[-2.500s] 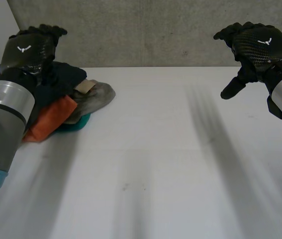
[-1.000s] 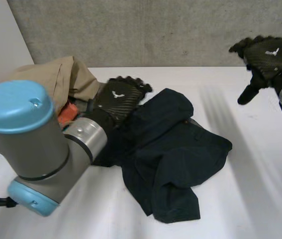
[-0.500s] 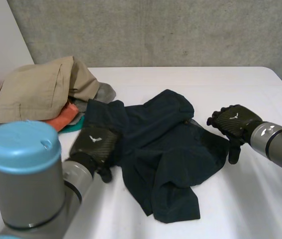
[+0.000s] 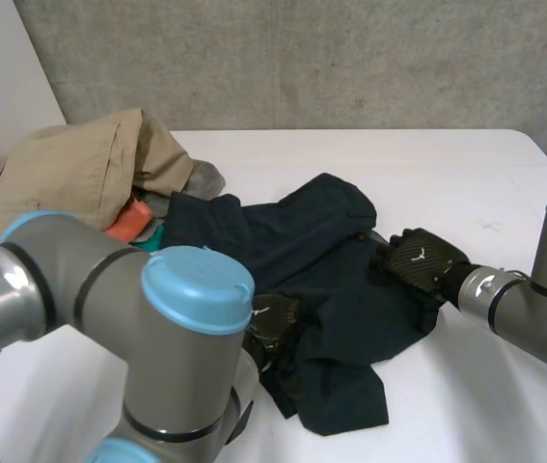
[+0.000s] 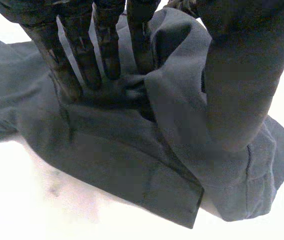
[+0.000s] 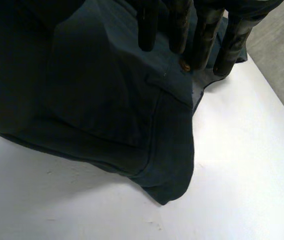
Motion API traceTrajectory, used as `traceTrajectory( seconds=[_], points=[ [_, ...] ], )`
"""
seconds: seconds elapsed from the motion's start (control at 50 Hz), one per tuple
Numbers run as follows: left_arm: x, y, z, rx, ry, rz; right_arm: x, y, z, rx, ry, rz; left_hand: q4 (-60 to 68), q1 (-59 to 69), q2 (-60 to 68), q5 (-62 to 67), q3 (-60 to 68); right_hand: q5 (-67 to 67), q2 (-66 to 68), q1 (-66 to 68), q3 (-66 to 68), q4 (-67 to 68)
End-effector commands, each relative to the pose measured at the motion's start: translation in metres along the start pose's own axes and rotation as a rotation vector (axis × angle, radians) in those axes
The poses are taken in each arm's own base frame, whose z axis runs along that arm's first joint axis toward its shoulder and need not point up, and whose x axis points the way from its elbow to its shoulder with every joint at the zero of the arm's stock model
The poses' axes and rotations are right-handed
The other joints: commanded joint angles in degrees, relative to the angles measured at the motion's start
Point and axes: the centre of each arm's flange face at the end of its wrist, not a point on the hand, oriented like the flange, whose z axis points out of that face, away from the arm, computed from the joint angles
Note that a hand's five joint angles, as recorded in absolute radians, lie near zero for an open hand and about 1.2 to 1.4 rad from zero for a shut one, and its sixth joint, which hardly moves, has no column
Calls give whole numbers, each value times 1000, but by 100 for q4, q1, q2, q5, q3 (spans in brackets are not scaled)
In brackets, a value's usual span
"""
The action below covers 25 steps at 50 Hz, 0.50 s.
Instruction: Fold the laundry.
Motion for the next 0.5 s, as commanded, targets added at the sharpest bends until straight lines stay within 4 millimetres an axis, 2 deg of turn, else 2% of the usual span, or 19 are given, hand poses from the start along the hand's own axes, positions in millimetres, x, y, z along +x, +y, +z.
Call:
traceTrajectory(
  seconds=[0.02,0.06,0.12,0.14,0.24,0.3,0.34,0.38,0.42,0.44,0.48,0.5],
  points=[
    [4,4,24,-3,9,-9,0,0,0,4,-6,8,2091,2096,2112,2077,2108,1247,1314,1521,1276,1381],
    [5,3,30,4,6,-6,0,0,1,5,-8,14,3501,3506,3522,3486,3518,1955,2022,2228,1984,2089],
    [5,-2,36,26,-2,-10,0,1,2,4,-9,18,5520,5525,5541,5506,5537,5847,5913,6120,5875,5980],
    [4,-4,37,34,-9,-10,1,0,3,6,-4,21,5526,5531,5547,5512,5543,6422,6488,6695,6450,6555],
    [-4,-17,35,81,-75,-3,11,-4,1,11,23,66,5526,5531,5547,5512,5543,6427,6494,6700,6456,6561],
    [-18,-50,24,147,-117,17,26,-5,-5,2,48,131,5526,5531,5547,5512,5543,6427,6494,6700,6456,6561],
    [-26,-73,8,190,-136,71,35,-12,-11,5,60,159,5526,5531,5547,5512,5543,6427,6494,6700,6456,6561],
    [-26,-89,-4,233,-137,114,48,-29,-24,27,80,188,5526,5531,5547,5512,5543,6427,6494,6700,6456,6561],
    [-25,-113,-25,309,-138,189,55,-42,-34,47,96,206,5526,5531,5547,5512,5543,6427,6494,6700,6456,6561],
    [-24,-118,-29,324,-137,214,59,-52,-44,62,105,219,5526,5531,5547,5512,5543,6427,6494,6700,6456,6561],
    [-24,-130,-42,363,-133,284,61,-58,-50,66,113,223,5526,5531,5547,5512,5543,6427,6494,6700,6456,6561],
    [-25,-132,-43,368,-133,304,61,-59,-53,60,114,234,5526,5531,5547,5512,5543,3336,3402,3609,3364,3469]
  ],
)
